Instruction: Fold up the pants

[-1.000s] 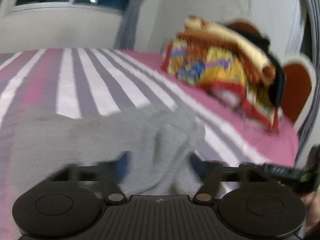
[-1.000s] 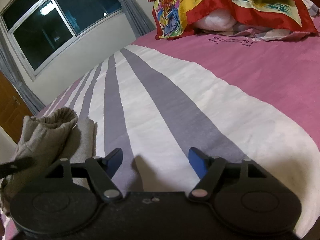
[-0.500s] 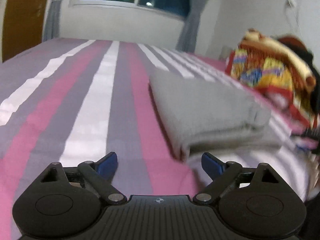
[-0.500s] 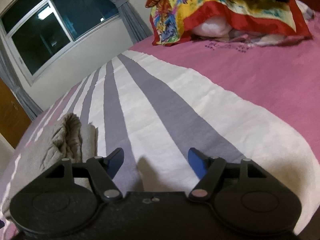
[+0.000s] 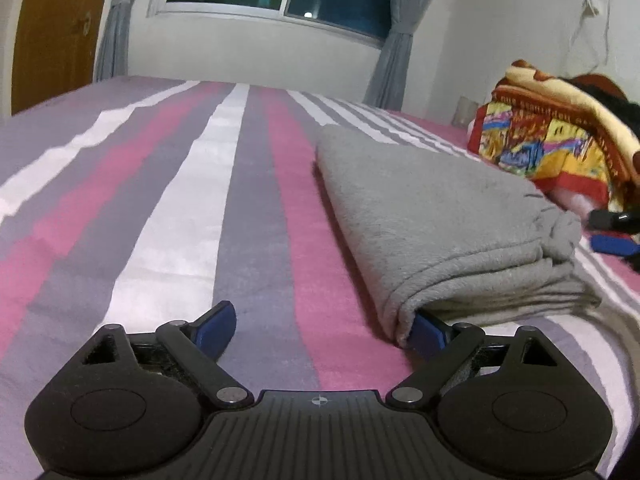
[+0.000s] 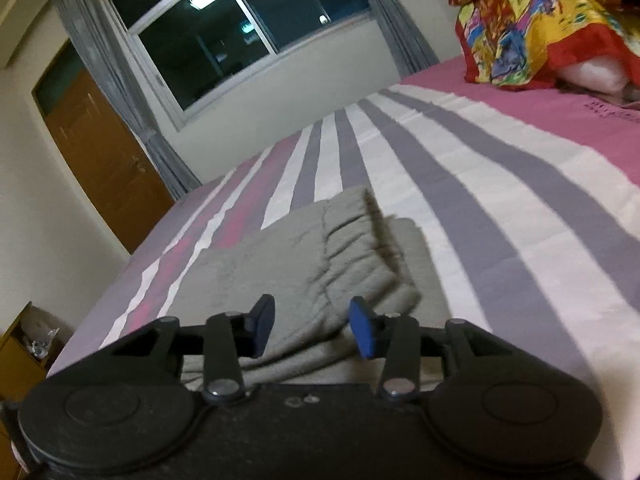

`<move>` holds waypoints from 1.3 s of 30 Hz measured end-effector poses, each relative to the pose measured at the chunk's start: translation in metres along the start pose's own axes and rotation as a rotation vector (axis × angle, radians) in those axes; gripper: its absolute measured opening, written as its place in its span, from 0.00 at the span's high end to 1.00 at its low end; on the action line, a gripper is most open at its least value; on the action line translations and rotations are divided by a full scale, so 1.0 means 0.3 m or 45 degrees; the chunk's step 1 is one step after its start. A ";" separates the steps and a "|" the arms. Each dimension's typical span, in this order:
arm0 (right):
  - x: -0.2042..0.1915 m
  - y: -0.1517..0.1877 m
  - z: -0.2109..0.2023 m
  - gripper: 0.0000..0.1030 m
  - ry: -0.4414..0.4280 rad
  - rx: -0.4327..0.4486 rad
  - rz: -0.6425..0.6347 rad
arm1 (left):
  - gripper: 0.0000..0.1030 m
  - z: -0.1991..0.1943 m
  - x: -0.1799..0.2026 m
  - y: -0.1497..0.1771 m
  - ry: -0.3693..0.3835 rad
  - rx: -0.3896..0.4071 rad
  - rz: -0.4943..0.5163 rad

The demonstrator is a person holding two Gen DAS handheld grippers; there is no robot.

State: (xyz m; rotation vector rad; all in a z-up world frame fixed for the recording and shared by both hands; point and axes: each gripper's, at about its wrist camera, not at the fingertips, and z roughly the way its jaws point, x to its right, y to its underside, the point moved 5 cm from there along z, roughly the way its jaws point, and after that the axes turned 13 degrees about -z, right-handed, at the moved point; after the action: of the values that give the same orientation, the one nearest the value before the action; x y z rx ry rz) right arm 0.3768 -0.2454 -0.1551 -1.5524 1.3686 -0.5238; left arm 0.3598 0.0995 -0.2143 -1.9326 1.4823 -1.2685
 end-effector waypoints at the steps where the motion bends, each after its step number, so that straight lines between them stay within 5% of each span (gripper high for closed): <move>1: 0.001 -0.003 0.032 0.60 0.000 -0.027 0.001 | 0.12 0.003 -0.003 0.001 0.006 0.000 -0.007; 4: 0.014 -0.004 0.104 0.62 0.102 -0.121 0.024 | 0.12 0.007 -0.010 0.004 0.019 0.007 -0.023; 12: 0.053 -0.023 0.157 0.66 0.097 -0.173 0.164 | 0.12 0.011 -0.008 0.008 0.027 0.035 -0.037; 16: 0.030 -0.084 0.052 0.74 -0.064 0.025 0.197 | 0.12 -0.031 0.009 0.000 0.010 0.133 -0.023; 18: 0.053 -0.044 0.055 0.74 -0.006 -0.036 0.185 | 0.12 -0.014 0.007 0.004 0.001 0.102 -0.031; 20: 0.089 0.026 0.082 0.69 0.029 -0.159 0.222 | 0.11 0.003 -0.001 0.008 0.004 0.067 -0.049; 22: 0.093 0.055 0.033 0.62 -0.003 -0.094 0.256 | 0.12 0.003 -0.004 0.007 0.005 0.064 -0.053; 23: 0.092 0.066 0.011 0.41 0.003 -0.069 0.259 | 0.12 0.004 -0.006 0.007 0.008 0.064 -0.057; 25: 0.103 0.086 0.009 0.23 0.019 -0.054 0.309 | 0.11 0.009 -0.007 0.009 0.012 0.063 -0.059; 28: 0.130 0.081 0.057 0.28 -0.089 -0.070 0.431 | 0.11 0.010 -0.006 0.012 0.011 0.066 -0.056; 30: 0.134 0.068 0.115 0.29 -0.067 -0.117 0.416 | 0.11 0.006 0.000 0.011 0.005 0.081 -0.042; 33: 0.156 0.035 0.181 0.44 0.021 -0.177 0.465 | 0.11 0.008 -0.001 0.008 0.004 0.079 -0.053; 34: 0.151 0.021 0.189 0.60 0.006 -0.199 0.477 | 0.11 0.013 -0.018 0.005 0.025 0.066 -0.104; 35: 0.132 0.005 0.180 0.63 -0.007 -0.200 0.462 | 0.11 0.011 -0.027 0.005 0.041 0.062 -0.141; 39: 0.002 -0.077 0.017 0.65 -0.052 0.012 0.201 | 0.11 0.018 -0.035 0.007 0.048 0.062 -0.162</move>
State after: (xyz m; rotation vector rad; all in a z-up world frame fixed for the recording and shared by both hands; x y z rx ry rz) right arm 0.3928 -0.2463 -0.1376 -1.4260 1.4411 -0.3992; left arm 0.3627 0.1073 -0.2231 -2.0088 1.3523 -1.3898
